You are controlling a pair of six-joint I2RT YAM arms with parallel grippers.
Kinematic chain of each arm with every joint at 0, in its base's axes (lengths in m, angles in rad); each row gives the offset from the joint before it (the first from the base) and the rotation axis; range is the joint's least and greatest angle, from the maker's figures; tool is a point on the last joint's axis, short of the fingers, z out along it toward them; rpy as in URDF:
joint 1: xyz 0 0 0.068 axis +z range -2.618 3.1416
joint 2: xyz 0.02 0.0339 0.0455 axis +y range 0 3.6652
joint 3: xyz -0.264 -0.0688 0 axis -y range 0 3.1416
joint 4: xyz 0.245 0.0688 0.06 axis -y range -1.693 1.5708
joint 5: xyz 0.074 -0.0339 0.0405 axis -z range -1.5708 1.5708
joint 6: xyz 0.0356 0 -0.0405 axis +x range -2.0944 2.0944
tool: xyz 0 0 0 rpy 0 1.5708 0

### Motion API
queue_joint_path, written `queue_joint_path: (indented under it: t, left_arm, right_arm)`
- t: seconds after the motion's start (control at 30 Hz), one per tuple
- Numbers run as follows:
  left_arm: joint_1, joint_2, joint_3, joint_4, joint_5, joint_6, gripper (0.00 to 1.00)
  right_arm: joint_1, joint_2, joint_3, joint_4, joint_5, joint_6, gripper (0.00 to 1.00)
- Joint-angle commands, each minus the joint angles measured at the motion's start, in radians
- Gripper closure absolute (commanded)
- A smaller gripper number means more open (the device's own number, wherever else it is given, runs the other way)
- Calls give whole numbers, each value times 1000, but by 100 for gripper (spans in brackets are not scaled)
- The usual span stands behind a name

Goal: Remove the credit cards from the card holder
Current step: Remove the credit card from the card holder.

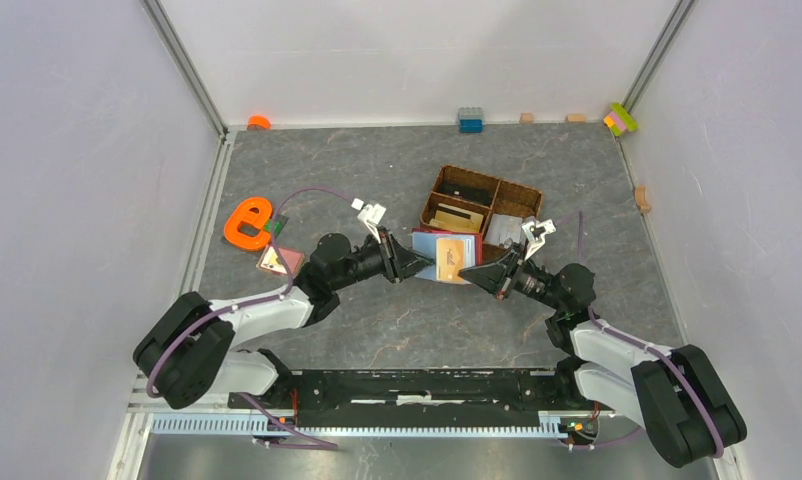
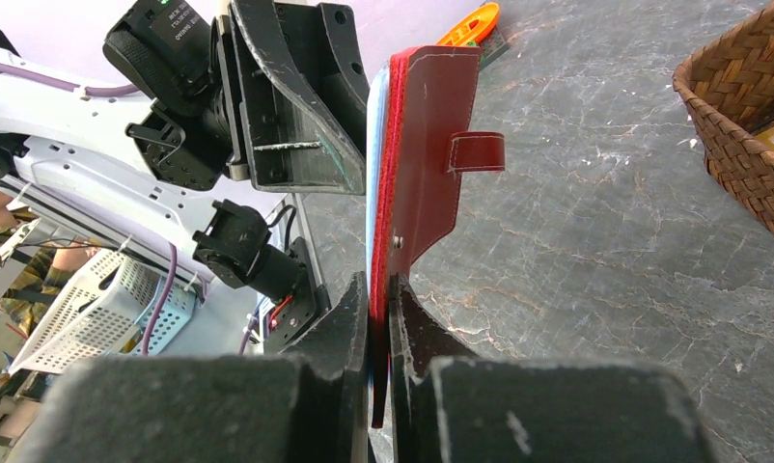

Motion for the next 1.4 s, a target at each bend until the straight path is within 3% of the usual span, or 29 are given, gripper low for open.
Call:
queue_joint_path:
  t: [0.0,0.4,0.6,0.7,0.77,0.83,0.9,1.07,1.17,1.3,1.37]
  left_arm:
    - [-12,25,11,117,72,-20,66]
    - [-19,113,41,265,211,-99,65]
    - [-20,131,36,363,259,-136,63]
    - [-19,138,34,384,269,-147,73]
    - [-19,140,33,403,275,-154,90]
    - [-19,136,29,405,269,-156,98]
    - [-19,128,22,397,257,-149,98]
    - [-19,132,27,400,273,-155,98]
    - [-19,135,24,413,276,-164,98]
    - [-15,116,19,388,264,-153,98]
    - [-13,110,20,364,256,-144,98]
  right_arm:
    - [2,2,-2,80,1,3,100]
    - [4,42,-3,163,-36,61,100]
    - [33,110,3,307,-79,142,100]
    - [34,124,4,324,-84,153,100]
    - [33,127,4,324,-85,155,100]
    - [33,124,3,323,-85,154,92]
    - [31,117,1,318,-82,151,79]
    - [30,97,-2,293,-73,133,60]
    - [13,82,-15,302,-63,142,69]
    - [-18,61,-38,344,-59,172,69]
    - [-29,55,-44,345,-57,177,75]
